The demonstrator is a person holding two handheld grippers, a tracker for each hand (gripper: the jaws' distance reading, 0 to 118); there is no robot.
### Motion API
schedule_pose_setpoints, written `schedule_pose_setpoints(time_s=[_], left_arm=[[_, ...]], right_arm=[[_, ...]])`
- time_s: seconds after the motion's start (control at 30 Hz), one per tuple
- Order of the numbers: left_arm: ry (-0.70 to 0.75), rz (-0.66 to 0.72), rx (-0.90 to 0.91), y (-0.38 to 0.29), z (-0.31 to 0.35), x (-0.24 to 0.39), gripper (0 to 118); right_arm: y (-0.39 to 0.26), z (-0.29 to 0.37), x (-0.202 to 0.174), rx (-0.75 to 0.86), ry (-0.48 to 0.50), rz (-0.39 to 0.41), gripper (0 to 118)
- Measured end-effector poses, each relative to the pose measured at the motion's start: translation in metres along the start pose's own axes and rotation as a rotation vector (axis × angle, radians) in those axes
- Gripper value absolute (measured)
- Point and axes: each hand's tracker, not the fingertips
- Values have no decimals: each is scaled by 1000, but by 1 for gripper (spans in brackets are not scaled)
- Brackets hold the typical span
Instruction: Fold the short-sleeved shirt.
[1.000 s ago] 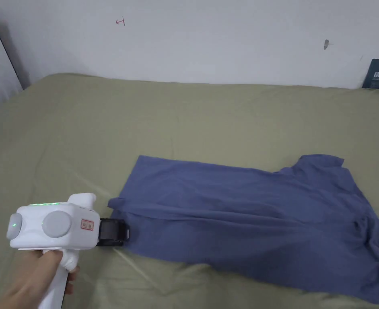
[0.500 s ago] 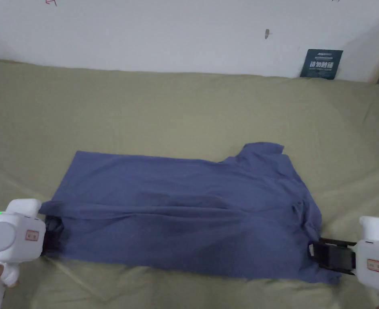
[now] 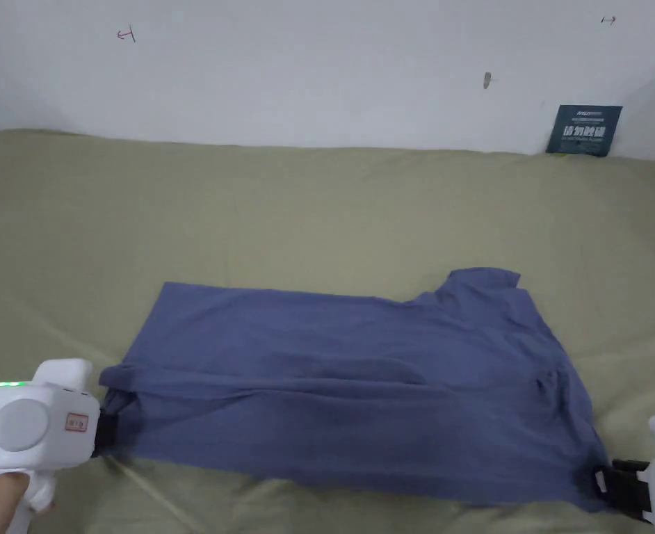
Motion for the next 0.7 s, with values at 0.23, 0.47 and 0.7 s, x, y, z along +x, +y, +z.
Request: schedule_pose_setpoints(time_s=[0.23, 0.47, 0.7], left_arm=[[4, -18, 9, -16, 24, -6, 4], [-8, -12, 7, -76, 72, -19, 4], [-36, 23, -4, -115, 81, -30, 4]], right_arm=[[-7, 37, 2, 19, -4, 22, 7], [-56, 82, 2, 6, 46, 17, 7], [-89, 86, 1, -19, 60, 0, 8]])
